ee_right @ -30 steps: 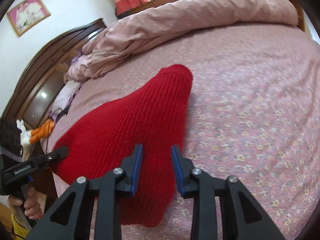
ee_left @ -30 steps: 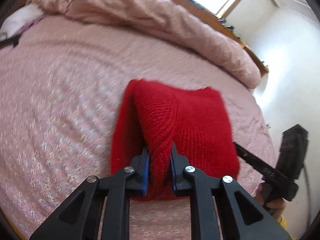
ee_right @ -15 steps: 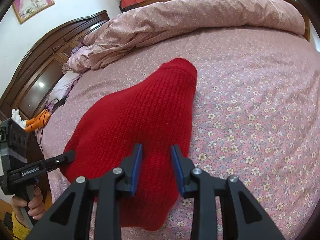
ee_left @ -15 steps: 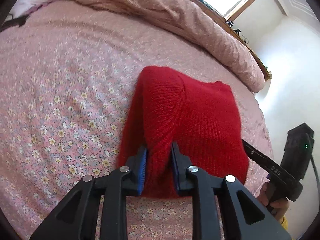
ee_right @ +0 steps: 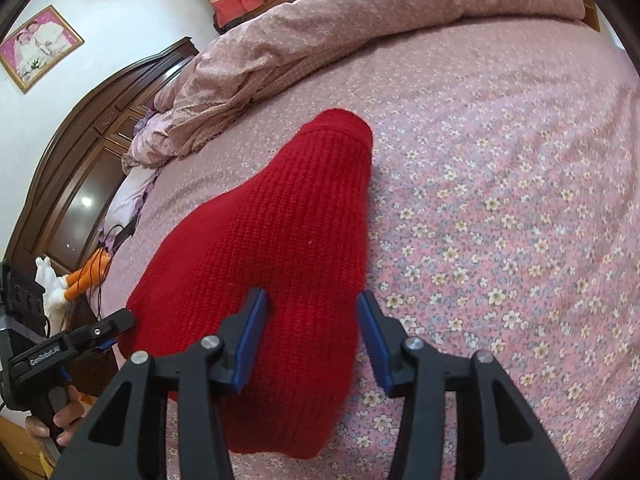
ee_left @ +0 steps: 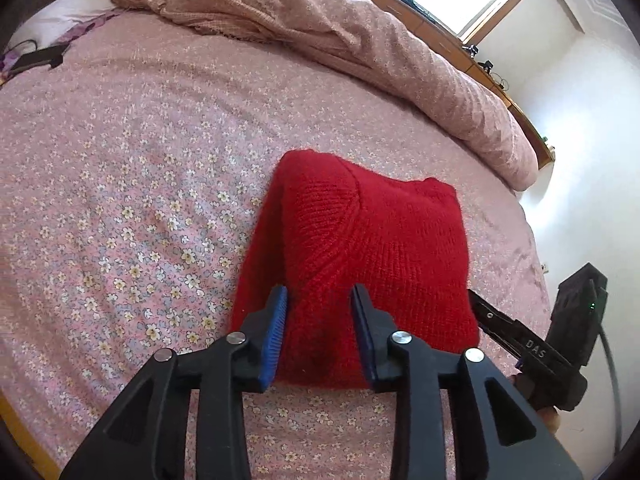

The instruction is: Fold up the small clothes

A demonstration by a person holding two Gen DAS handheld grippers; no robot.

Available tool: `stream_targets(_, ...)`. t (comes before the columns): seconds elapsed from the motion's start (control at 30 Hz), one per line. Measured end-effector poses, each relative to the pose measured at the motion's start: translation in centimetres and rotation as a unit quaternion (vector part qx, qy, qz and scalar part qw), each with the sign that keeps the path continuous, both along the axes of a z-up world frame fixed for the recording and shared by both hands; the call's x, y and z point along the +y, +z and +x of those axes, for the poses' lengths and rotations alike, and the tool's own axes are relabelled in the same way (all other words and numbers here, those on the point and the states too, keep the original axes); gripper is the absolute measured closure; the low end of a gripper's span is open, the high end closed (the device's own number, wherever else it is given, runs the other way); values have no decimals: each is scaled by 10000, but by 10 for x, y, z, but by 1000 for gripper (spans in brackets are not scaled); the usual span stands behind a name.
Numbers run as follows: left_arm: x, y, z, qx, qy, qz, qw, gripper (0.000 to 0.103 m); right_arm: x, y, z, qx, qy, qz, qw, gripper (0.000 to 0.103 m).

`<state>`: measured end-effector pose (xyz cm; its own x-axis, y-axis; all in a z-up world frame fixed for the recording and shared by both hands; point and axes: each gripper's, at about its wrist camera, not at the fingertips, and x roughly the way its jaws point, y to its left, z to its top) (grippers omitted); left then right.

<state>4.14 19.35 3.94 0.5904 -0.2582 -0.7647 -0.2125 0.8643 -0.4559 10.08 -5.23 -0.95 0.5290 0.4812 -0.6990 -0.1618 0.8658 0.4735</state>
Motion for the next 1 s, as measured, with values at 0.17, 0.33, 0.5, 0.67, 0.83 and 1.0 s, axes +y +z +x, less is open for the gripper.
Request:
stream_targets(0.17,-4,16,-4,-230,-104,49,9997,69,-3,-1,-1,26,-25,41,10000,49)
stream_targets(0.33,-14,4,12,65,-393,369,9985,49,-12,6,-9,-33,-135,210,9997,35)
stream_targets(0.5,-20,-24,26,467,-531,534,9961,44,-15,7,-12,110,35,503,9987,28)
stream_targets(0.67,-11,-43,23,453,-399,160,9981,28,-10,-3,-6,319,138,598,9976,27)
stream_targets(0.83,2,-61,22,503,-385,-368,9973,16,-6,-16,3,434,209,506,9976,13)
stream_targets(1.0,4,-72,21,465,-398,-575,9965,11,-6,-26,10,473,368,616,9963,8)
